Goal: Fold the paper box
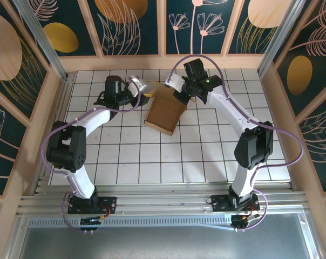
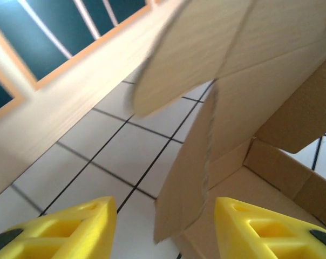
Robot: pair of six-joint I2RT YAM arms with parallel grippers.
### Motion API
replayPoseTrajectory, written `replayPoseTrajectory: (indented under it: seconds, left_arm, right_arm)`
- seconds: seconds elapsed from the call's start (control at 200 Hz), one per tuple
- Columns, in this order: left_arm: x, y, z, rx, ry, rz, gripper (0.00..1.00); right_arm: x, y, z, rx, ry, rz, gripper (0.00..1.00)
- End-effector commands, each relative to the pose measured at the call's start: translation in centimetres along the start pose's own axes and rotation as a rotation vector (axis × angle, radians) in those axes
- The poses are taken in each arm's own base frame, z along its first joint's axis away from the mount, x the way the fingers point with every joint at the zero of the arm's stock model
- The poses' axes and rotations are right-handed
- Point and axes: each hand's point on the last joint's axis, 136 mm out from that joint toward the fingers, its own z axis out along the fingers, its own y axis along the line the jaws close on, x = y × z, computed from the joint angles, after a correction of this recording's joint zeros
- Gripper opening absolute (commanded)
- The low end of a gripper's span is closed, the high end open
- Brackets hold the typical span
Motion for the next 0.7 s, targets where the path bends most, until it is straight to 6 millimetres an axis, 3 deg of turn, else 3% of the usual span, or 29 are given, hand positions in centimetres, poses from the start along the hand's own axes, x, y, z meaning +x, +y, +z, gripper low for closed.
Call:
replayPoseTrajectory:
  seconds: [0.0,0.105,0.24,0.45,0.696]
  left_arm:
    - [-0.1,-2.5,1.3,0.123,0.0,0.067,0.51]
    - [0.2,-2.4,1.9,0.116,-0.013,0.053,0.51]
    - [0.8,-0.6,2.9,0.03,0.012,0.024,0.5]
    - [3.4,1.4,3.8,-0.077,0.097,-0.06,0.48]
    - [5.6,1.9,5.9,-0.05,0.179,-0.223,0.32]
  right_arm:
    - [0.4,0.6,0.4,-0.046,0.013,0.01,0.0]
    - [0.4,0.8,0.4,-0.048,0.012,0.009,0.0]
    - [0.4,0.9,0.3,-0.05,0.01,0.007,0.0]
    - [0.4,0.9,0.4,-0.053,0.01,0.007,0.0]
    - [0.3,1.0,0.5,-0.056,0.011,0.005,0.0]
